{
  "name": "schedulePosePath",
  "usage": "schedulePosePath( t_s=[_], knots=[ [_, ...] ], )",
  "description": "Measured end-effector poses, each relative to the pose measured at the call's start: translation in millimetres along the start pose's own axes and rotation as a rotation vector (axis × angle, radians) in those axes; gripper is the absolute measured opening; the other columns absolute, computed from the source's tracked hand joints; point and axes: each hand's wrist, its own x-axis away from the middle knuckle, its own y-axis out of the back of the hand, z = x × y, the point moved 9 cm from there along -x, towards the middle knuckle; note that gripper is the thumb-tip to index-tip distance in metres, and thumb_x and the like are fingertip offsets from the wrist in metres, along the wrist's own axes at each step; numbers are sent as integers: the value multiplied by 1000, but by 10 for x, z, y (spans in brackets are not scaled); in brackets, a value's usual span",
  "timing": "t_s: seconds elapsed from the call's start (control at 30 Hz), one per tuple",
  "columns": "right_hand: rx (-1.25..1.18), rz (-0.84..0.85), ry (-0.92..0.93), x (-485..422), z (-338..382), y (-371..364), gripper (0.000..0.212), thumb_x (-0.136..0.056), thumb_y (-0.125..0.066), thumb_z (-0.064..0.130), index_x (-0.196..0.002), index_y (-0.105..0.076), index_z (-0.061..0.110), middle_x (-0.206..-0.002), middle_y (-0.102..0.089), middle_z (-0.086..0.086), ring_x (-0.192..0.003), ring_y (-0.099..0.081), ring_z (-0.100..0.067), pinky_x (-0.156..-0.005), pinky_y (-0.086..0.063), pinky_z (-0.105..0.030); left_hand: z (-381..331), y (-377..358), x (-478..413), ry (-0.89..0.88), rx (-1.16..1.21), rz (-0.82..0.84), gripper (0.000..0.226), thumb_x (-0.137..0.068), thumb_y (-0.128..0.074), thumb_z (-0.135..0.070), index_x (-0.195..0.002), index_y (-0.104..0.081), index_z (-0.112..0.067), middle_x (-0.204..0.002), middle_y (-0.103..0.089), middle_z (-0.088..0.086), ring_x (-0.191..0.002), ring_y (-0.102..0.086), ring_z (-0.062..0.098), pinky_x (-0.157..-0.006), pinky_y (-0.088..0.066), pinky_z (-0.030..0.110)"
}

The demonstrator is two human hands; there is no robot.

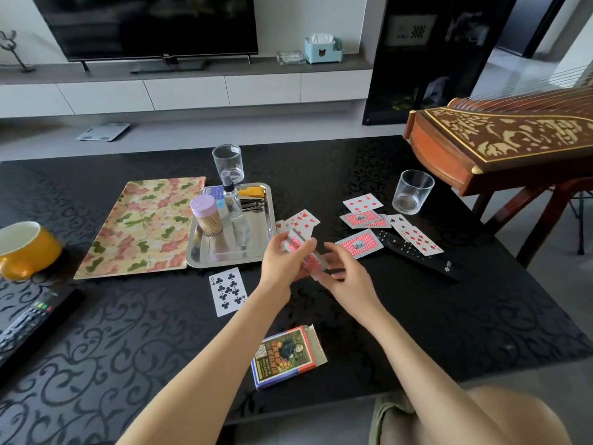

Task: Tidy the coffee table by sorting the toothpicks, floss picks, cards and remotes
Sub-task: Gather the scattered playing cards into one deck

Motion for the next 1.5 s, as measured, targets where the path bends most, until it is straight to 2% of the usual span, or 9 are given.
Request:
schedulePosePath(
  t_s=[0.17,0.27,0.57,0.77,1.03,1.2,1.3,1.4,1.5],
  knots=[
    [35,111,-63,-84,-60,-169,54,-84,-66,17,-133,-47,30,-122,-55,13,-118,-49,-5,-103,-41,-28,-86,251,-20,29,-45,-10,56,-72,-80,-29,-119,-52,-20,-97,-69,12,-72,-68,21,-64,-59,34],
    [421,69,38,-226,26,-219,54,-89,-59,16,-140,-41,20,-138,-49,3,-130,-44,-14,-105,-36,-28,-115,370,-27,42,-73,4,57,-70,-81,-27,-119,-53,-19,-99,-69,14,-77,-69,25,-66,-59,36],
    [1019,303,80,-899,-23,-663,64,-95,-38,50,-150,-19,23,-158,-10,-10,-145,-6,-32,-116,-17,-47,-188,699,-24,104,-84,3,53,-71,-81,-18,-114,-50,-23,-99,-67,14,-72,-67,24,-72,-59,42],
    [1004,244,308,-678,29,-602,40,-100,-36,33,-136,-46,21,-145,-41,-5,-137,-32,-23,-98,-41,-33,-208,835,-127,112,-113,-13,55,-71,-80,-20,-117,-50,-19,-112,-61,17,-76,-69,27,-70,-59,44],
    [1131,444,372,250,23,-391,41,-98,-39,42,-133,-47,23,-134,-48,-2,-118,-47,-22,-98,-37,-32,-86,800,-151,188,-111,45,60,-73,-79,-19,-125,-50,-9,-86,-58,14,-65,-64,27,-66,-58,41],
    [1045,365,245,-65,235,-279,74,-80,-60,59,-142,-38,23,-138,-43,2,-123,-41,-19,-104,-34,-35,-40,725,-124,201,-138,86,65,-72,-79,-25,-127,-49,-6,-76,-60,14,-60,-63,25,-66,-56,38],
    [1093,501,139,-273,110,-469,95,-72,-70,55,-147,-24,19,-145,-35,-4,-130,-36,-24,-106,-34,-41,-42,705,-81,203,-140,63,60,-75,-77,-24,-127,-50,-11,-79,-60,12,-63,-63,25,-63,-56,36],
    [1098,558,-6,-352,-8,-499,93,-67,-75,55,-140,-31,17,-138,-44,-5,-126,-41,-25,-104,-35,-42,-1,706,-44,213,-156,51,56,-76,-76,-23,-125,-50,-13,-81,-59,11,-67,-62,25,-60,-56,35],
    [1141,566,-89,-330,-88,-375,70,-69,-69,63,-117,-48,17,-113,-59,-3,-103,-55,-20,-88,-39,-32,46,688,-6,224,-157,53,48,-78,-75,-22,-120,-53,-13,-81,-59,10,-67,-61,23,-59,-55,34]
  ],
)
